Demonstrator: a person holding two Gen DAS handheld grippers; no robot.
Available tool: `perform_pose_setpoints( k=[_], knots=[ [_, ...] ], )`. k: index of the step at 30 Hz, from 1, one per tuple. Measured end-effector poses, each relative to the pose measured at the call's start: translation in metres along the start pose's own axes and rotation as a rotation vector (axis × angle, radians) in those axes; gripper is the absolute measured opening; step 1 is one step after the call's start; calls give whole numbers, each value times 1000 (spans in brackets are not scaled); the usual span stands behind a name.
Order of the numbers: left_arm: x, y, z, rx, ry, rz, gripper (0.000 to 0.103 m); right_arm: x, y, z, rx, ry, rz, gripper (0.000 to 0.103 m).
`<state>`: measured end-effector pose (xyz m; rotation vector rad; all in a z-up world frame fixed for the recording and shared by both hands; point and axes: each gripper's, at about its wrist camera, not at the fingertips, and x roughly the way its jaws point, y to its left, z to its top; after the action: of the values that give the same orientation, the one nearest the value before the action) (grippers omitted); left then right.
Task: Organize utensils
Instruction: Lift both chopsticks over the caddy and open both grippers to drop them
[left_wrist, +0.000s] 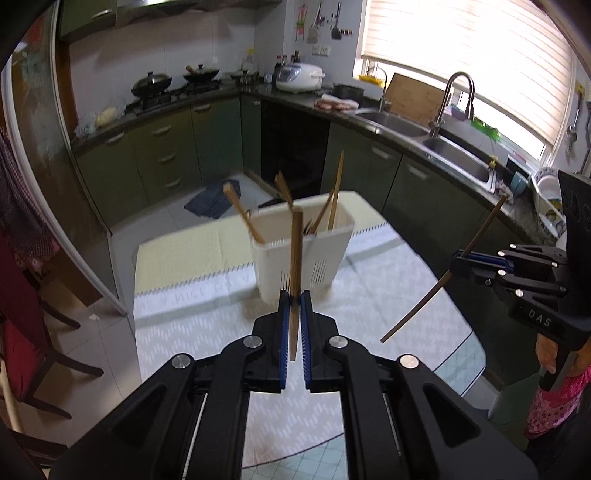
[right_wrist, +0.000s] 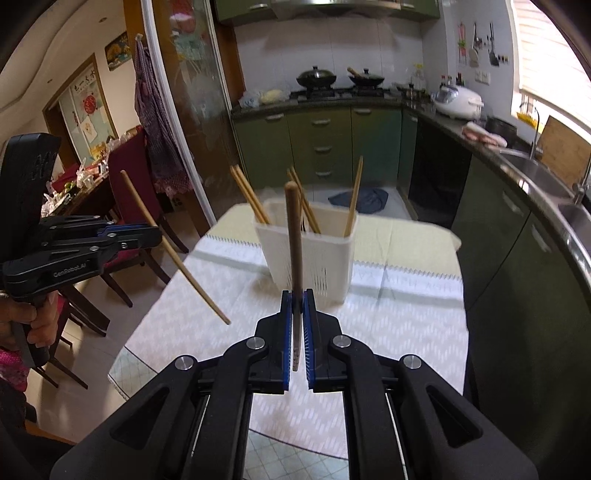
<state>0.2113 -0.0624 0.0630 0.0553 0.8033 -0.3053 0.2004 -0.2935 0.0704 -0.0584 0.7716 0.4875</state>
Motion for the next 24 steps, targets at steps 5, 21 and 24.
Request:
perform_pose_setpoints(
  k=[5,21,24],
  knots=[
    [-22,-5,40,10,-93,6,6,-22,-4,34,6,-71,-11,7],
    [33,1,115,-27,-221,39,6,17,-37,134,71,-222,-60,7],
    [62,6,111,-41,-178,42,6,54,-43,132,72,-176,-66,7]
  ],
)
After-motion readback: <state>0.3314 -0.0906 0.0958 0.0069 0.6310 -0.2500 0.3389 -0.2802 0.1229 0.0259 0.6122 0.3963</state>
